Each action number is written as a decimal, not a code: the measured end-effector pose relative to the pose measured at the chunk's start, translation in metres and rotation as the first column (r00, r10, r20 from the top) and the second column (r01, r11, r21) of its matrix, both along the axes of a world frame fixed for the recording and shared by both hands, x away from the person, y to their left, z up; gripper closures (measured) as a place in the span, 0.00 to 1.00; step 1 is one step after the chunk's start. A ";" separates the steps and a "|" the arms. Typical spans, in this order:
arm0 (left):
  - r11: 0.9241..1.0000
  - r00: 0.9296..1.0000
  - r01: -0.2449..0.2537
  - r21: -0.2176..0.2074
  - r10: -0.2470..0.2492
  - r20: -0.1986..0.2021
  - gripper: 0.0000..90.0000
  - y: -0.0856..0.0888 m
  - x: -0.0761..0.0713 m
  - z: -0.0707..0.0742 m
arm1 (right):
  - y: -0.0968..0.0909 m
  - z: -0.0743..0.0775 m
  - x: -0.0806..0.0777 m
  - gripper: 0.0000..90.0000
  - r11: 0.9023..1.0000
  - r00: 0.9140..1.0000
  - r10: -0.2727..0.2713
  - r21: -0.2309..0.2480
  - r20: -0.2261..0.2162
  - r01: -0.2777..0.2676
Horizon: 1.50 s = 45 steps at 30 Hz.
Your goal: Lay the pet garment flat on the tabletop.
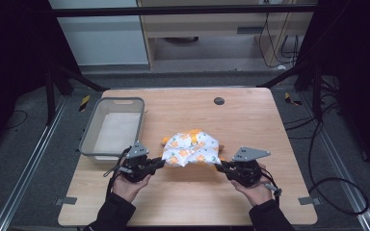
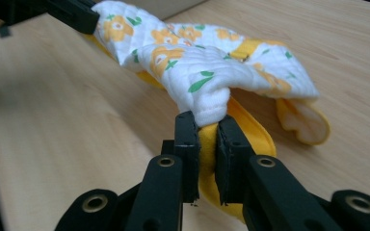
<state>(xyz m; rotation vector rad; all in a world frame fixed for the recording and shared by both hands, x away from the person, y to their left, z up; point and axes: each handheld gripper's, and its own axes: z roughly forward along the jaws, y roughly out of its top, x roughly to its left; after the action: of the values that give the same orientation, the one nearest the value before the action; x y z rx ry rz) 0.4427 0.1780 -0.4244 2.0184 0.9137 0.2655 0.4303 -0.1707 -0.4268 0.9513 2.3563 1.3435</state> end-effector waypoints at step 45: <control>0.987 0.993 -0.103 0.121 0.095 0.074 0.37 0.023 0.026 -0.049 | -0.032 -0.054 0.002 0.44 0.982 0.987 -0.164 -0.091 0.003 0.163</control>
<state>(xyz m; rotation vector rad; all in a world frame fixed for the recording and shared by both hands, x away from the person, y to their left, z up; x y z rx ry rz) 0.4684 0.2014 -0.4731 2.0669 0.9770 0.4532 0.4319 -0.2028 -0.4806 1.0945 2.2655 1.1629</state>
